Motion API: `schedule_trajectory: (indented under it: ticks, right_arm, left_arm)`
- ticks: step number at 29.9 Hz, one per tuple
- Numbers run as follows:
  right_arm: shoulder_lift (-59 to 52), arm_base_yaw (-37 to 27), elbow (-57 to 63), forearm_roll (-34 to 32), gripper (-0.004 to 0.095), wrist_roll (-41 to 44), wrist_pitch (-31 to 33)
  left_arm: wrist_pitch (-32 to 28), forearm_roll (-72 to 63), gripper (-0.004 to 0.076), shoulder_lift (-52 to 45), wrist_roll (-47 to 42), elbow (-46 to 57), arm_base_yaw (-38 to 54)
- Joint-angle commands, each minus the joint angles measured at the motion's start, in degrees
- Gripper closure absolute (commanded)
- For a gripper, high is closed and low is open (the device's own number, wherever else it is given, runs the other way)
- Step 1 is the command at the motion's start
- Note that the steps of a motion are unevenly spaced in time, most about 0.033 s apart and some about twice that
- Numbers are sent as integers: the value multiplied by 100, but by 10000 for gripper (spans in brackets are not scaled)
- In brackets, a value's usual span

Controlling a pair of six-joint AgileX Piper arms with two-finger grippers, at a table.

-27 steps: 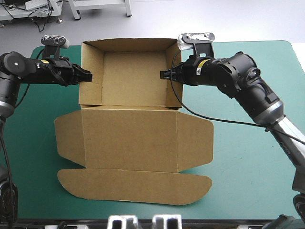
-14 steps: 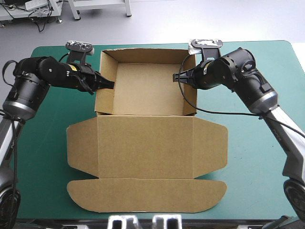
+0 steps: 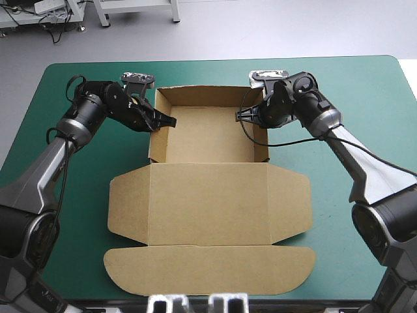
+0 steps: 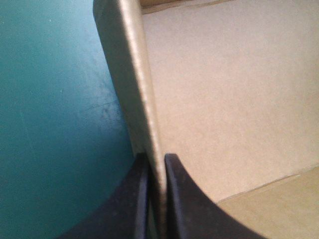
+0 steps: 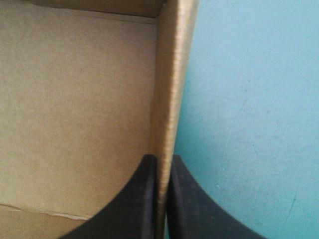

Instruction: Fold the box

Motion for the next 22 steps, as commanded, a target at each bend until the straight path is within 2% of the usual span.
schedule_trajectory:
  ticks: [1,6,12,18,22]
  right_arm:
    - [-156,38,-198,207,911,-198,-560]
    - [-10,38,-198,207,911,-153,-499]
    - [47,38,-198,167,903,-153,-561]
    - [47,38,-198,167,741,-264,-637]
    - [47,38,-198,154,611,-425,-582]
  left_arm:
    - [-195,-589,733,-73,135,-170,-113]
    - [-222,-589,733,177,159,-170,-113]
    - [-446,-538,732,267,599,-170,-113]
    - [-350,-333,708,481,751,-340,-113]
    - [-170,-333,582,620,781,-661,-113]
